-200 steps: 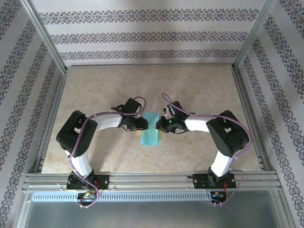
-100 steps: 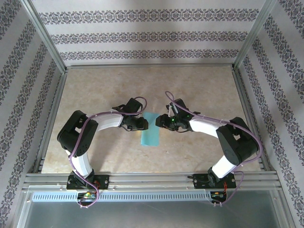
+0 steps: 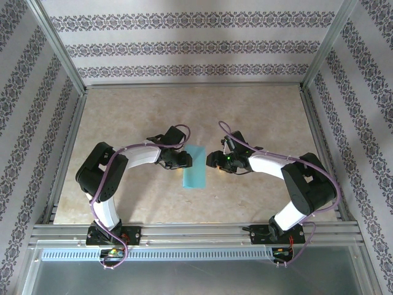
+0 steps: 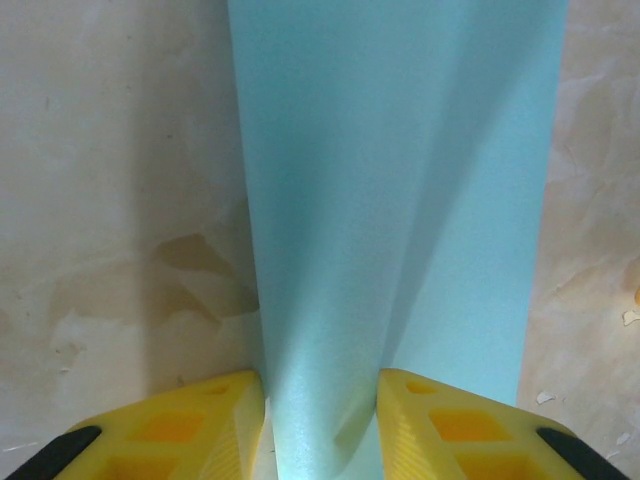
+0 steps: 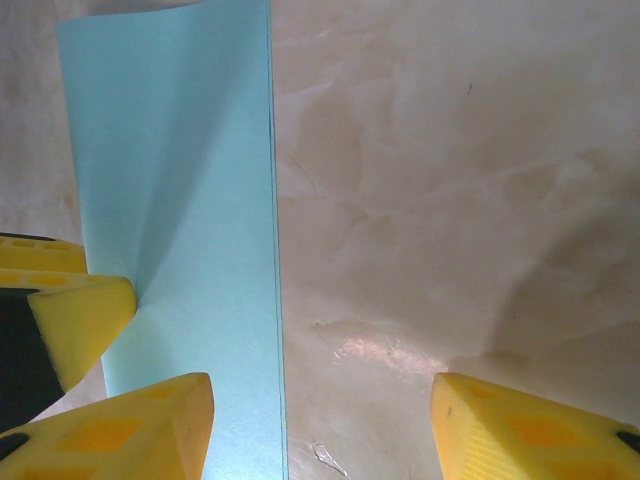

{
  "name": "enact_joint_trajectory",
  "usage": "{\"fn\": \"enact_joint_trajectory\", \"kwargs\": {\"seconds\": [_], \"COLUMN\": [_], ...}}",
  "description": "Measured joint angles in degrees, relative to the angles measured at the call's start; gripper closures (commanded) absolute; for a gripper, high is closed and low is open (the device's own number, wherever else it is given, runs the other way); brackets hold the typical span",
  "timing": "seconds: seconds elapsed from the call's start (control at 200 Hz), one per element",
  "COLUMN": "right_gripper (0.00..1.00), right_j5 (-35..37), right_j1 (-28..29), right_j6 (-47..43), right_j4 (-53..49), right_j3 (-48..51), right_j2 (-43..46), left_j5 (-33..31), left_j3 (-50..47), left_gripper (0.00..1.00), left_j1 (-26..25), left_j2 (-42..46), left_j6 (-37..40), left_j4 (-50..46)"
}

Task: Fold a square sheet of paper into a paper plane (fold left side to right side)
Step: First fold in half a square sheet of paper at the center of the table.

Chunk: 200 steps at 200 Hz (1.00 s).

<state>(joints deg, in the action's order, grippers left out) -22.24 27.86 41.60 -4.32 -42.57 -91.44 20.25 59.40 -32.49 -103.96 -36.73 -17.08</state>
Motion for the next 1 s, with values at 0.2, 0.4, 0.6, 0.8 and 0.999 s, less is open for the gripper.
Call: {"fn": "enact_joint_trajectory", "kwargs": {"seconds": [0.2, 0.4, 0.6, 0.8, 0.999], "right_gripper": [0.4, 0.4, 0.4, 0.39, 0.39], "right_j5": [0.0, 0.0, 0.0, 0.0, 0.0], "right_j1": [0.0, 0.0, 0.0, 0.0, 0.0], "right_j6": [0.0, 0.0, 0.0, 0.0, 0.0], "right_j4": [0.0, 0.0, 0.0, 0.0, 0.0], "right_j3": [0.0, 0.0, 0.0, 0.0, 0.0], "right_j2": [-1.0, -1.0, -1.0, -1.0, -1.0], "left_j5": [-0.4, -0.4, -0.9, -1.1, -1.3], "left_j3": [0.5, 0.9, 1.2, 1.2, 1.2], "left_gripper": [0.61, 0.61, 0.61, 0.63, 0.63], "left_j1": [-0.2, -0.2, -0.5, -0.5, -0.5], "left_j2": [-0.3, -0.5, -0.6, -0.6, -0.6], "left_j6": [-0.2, -0.4, -0.7, -0.8, -0.8], "left_j4": [-0.6, -1.1, -1.4, -1.6, -1.7]}}
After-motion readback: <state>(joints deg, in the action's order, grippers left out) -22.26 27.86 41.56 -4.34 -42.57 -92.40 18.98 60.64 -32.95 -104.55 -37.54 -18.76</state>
